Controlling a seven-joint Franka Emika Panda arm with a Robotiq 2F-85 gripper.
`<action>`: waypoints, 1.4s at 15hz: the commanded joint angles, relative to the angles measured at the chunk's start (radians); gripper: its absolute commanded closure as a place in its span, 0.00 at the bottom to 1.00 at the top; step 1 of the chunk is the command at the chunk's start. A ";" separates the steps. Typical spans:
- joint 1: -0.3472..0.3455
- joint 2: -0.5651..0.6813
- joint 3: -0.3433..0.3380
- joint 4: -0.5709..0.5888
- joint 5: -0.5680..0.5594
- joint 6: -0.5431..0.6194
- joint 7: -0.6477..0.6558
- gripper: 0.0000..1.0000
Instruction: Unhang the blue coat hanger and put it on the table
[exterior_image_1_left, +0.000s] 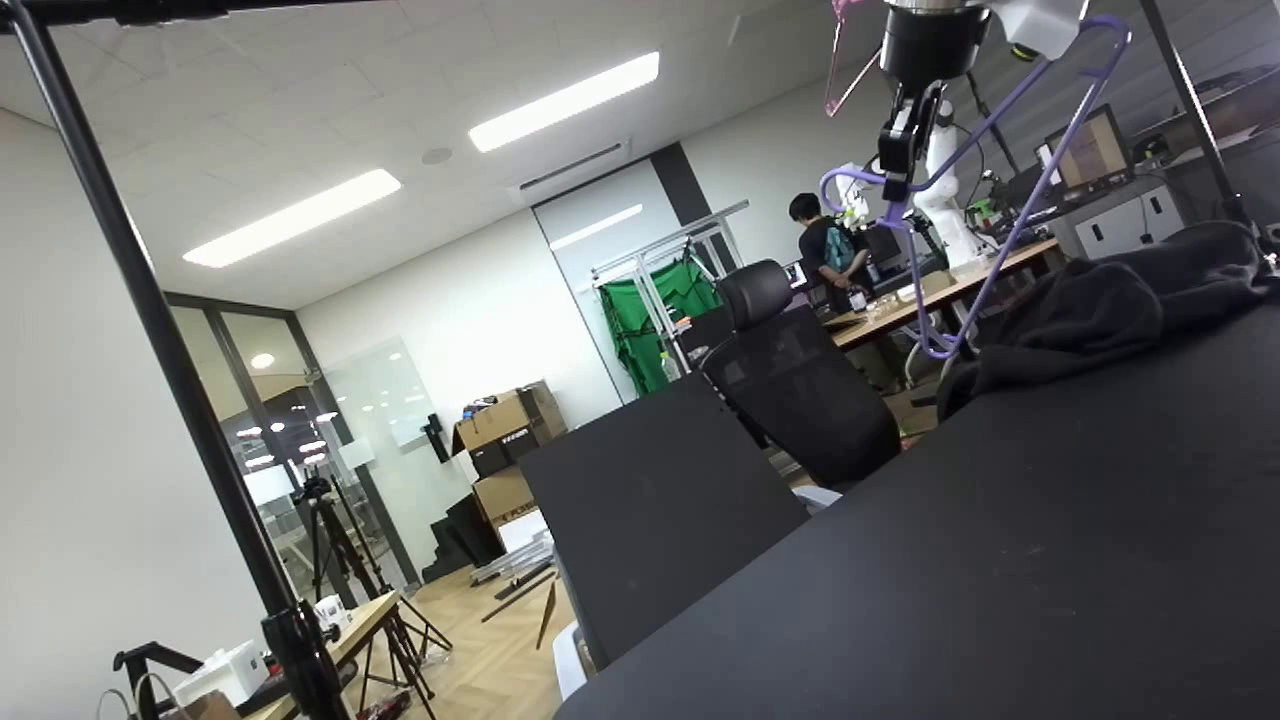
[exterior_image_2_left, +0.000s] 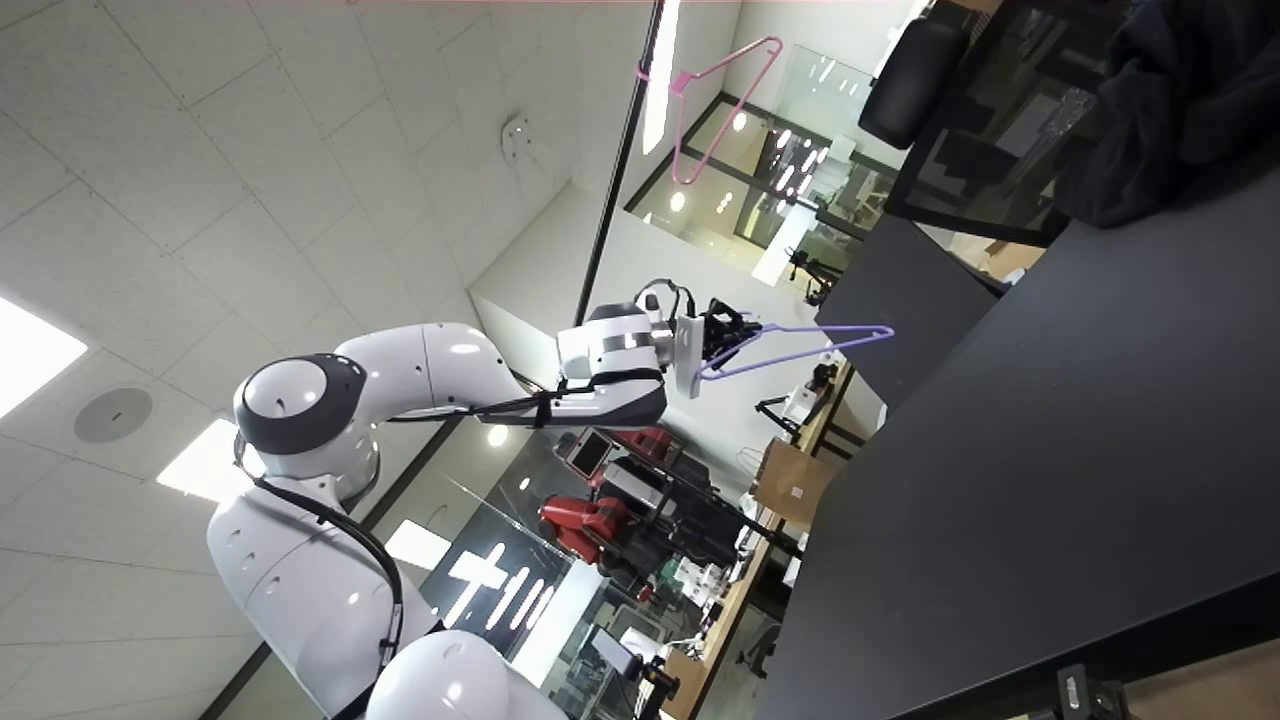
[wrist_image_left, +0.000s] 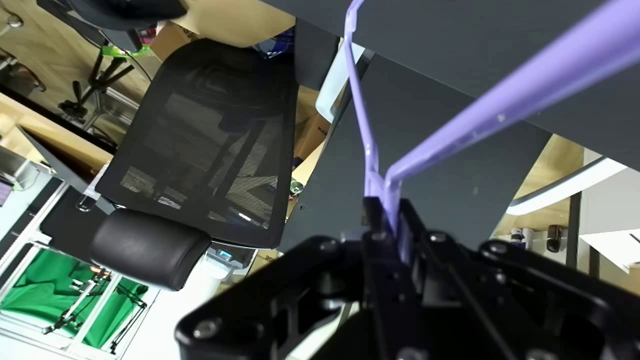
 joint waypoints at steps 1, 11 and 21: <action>0.000 -0.002 0.001 0.000 0.000 0.000 0.000 0.92; 0.056 0.026 -0.093 0.069 -0.233 0.026 0.228 0.98; 0.155 0.228 -0.112 0.195 -0.781 -0.041 0.868 0.98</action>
